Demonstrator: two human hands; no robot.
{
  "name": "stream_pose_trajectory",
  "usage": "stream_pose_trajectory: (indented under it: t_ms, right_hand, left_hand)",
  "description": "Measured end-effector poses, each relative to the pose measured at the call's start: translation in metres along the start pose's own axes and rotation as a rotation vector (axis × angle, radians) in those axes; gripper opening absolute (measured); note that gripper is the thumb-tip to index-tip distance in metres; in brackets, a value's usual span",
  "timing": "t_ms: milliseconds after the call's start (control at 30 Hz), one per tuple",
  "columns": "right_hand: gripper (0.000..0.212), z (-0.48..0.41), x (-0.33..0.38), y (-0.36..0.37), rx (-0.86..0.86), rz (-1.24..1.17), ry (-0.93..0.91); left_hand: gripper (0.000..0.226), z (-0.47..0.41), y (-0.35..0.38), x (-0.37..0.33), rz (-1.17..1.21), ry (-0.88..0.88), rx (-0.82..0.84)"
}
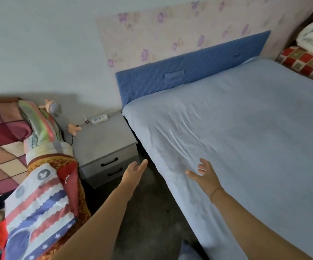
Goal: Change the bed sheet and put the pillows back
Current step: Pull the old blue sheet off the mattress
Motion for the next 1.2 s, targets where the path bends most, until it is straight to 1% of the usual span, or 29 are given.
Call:
stream_pose_trajectory:
  t_ms: [133, 267, 500, 667, 767, 900, 1067, 1200]
  right_hand:
    - [0.081, -0.060, 0.029, 0.027, 0.019, -0.002, -0.001]
    - [0.082, -0.126, 0.067, 0.054, 0.054, -0.005, -0.016]
    - [0.083, -0.223, 0.129, 0.109, 0.132, 0.028, -0.039]
    - [0.082, -0.282, 0.158, 0.149, 0.130, 0.043, -0.032]
    - [0.082, -0.320, 0.164, 0.176, 0.103, 0.009, 0.002]
    - [0.079, -0.371, 0.163, 0.213, 0.019, -0.076, 0.053]
    - [0.081, -0.431, 0.138, 0.256, -0.057, -0.209, 0.139]
    - [0.081, -0.471, 0.113, 0.276, -0.080, -0.240, 0.172]
  left_hand:
    - [0.077, -0.055, -0.021, -0.022, 0.025, 0.006, 0.017]
    - [0.080, -0.110, -0.049, -0.048, 0.093, -0.008, -0.008]
    - [0.076, -0.199, -0.097, -0.093, 0.140, 0.004, -0.037]
    - [0.074, -0.265, -0.136, -0.107, 0.137, 0.009, -0.042]
    - [0.074, -0.314, -0.155, -0.109, 0.138, -0.012, -0.001]
    - [0.075, -0.383, -0.176, -0.107, 0.136, -0.048, 0.086]
    - [0.074, -0.475, -0.188, -0.103, 0.079, -0.064, 0.197]
    - [0.075, -0.543, -0.189, -0.093, 0.045, -0.085, 0.209]
Point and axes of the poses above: each hand's wrist, its own z-axis away from the middle knuckle, its own y-axis out of the palm, x = y × z, the point moved 10 cm from there along -z, towards the middle knuckle, and after that the axes turned 5 degrees about x, right-handed, at the moved point
